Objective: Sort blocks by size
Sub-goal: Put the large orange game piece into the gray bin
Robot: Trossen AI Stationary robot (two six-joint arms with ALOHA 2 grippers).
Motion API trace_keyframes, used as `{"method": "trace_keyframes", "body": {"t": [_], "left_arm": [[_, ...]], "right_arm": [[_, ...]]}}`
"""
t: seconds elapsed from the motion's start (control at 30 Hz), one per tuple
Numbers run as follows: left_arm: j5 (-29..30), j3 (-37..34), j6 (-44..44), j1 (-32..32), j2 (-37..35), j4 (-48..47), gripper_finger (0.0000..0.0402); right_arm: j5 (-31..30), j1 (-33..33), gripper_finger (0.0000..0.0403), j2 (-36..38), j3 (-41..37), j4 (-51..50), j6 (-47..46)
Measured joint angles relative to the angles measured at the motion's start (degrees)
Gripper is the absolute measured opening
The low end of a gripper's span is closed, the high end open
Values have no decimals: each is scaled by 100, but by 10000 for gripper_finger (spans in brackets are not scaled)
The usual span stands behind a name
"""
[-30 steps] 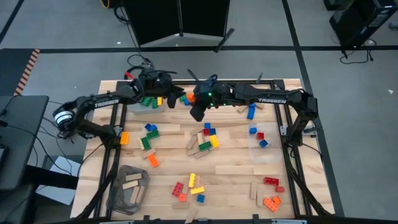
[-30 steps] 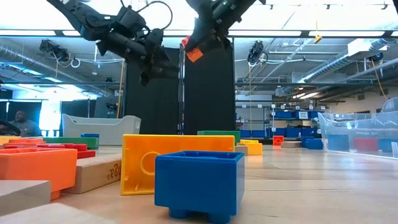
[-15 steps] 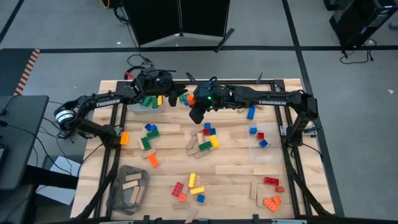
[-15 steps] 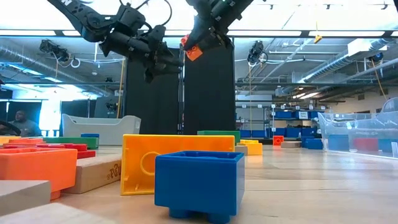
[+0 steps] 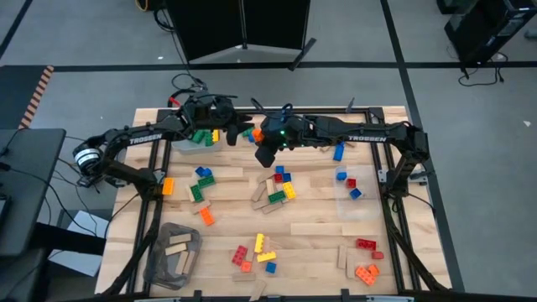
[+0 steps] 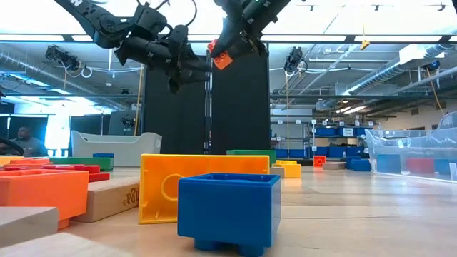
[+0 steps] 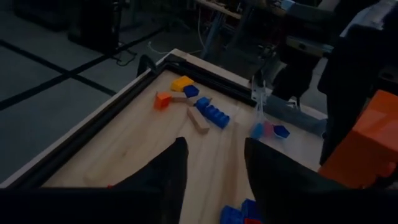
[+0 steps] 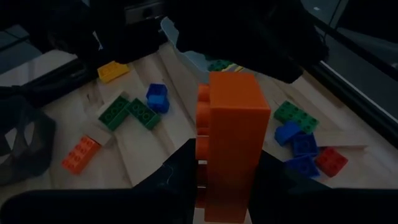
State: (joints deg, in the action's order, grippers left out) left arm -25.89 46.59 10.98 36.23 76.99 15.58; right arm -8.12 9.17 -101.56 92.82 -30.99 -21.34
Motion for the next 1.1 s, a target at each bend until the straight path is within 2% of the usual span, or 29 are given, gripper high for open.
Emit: {"method": "trace_keyframes", "body": {"t": [0.2,0.33,0.47,0.6,0.73,0.83,1.1], "left_arm": [[-35,2,52,-67,0,106,249],[-37,2,666,-72,0,273,275],[-130,2,854,-72,-2,344,282],[-542,2,997,-97,-2,442,282],[-1129,0,300,-197,-2,771,282],[-1177,2,7,-321,-2,1169,282],[-1153,2,-25,-554,-4,2091,282]], "right_arm": [[0,50,111,10,0,-9,32],[-115,85,111,123,0,-134,48],[-285,121,111,316,0,-381,62],[-542,133,111,560,0,-677,139],[-643,98,111,797,0,-916,191],[-640,23,111,901,0,-842,307],[-451,-173,112,896,-2,-510,677]]}}
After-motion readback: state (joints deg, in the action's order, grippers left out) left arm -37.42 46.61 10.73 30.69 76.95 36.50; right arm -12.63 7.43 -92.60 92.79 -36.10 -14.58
